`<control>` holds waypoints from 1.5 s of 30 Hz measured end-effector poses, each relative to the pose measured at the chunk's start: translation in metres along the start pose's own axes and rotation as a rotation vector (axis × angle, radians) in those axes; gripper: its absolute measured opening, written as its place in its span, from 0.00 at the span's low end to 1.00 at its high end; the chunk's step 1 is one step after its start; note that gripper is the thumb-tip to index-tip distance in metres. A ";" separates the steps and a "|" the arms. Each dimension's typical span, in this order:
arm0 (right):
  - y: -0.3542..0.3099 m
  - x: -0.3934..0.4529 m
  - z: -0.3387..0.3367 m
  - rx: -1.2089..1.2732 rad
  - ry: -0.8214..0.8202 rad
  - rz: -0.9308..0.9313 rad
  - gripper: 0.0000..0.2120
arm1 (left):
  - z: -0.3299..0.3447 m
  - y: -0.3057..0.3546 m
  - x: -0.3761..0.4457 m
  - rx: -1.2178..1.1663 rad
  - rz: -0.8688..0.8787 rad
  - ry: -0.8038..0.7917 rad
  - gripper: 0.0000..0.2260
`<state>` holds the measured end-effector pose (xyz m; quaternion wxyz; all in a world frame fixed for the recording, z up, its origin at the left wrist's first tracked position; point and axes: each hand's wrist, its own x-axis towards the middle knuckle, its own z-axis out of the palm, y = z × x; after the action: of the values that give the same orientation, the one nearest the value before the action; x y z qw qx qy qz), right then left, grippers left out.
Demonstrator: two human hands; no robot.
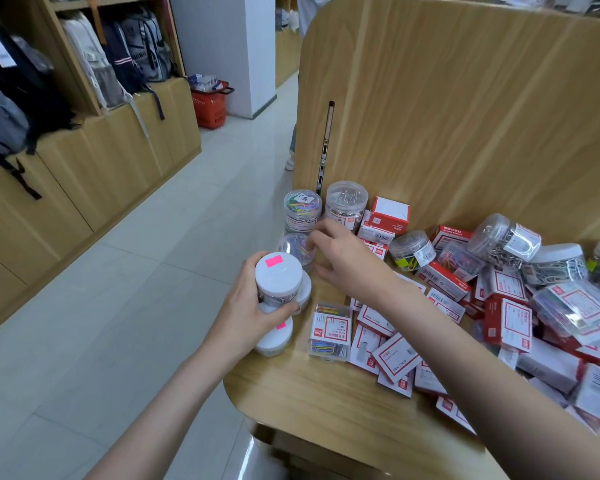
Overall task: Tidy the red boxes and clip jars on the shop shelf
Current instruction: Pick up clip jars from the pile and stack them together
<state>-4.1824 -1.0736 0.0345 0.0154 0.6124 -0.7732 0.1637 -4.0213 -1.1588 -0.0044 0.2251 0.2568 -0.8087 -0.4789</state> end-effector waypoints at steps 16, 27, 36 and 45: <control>0.017 -0.138 -0.059 0.142 -0.162 0.420 0.21 | 0.028 0.062 0.001 0.182 0.510 0.032 0.20; 0.011 -0.154 -0.040 0.150 0.071 0.596 0.20 | 0.070 0.046 0.011 0.506 0.435 -0.419 0.28; 0.029 -0.145 -0.056 0.416 0.071 0.674 0.18 | 0.091 0.050 0.018 0.514 0.405 -0.452 0.19; 0.033 -0.135 -0.046 0.091 -0.101 0.595 0.22 | 0.091 0.057 0.021 0.455 0.368 -0.527 0.22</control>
<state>-4.1882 -0.9275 0.0395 -0.0990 0.3666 -0.9103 0.1651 -4.1044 -1.0891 0.0086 0.0291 0.0188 -0.9568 -0.2886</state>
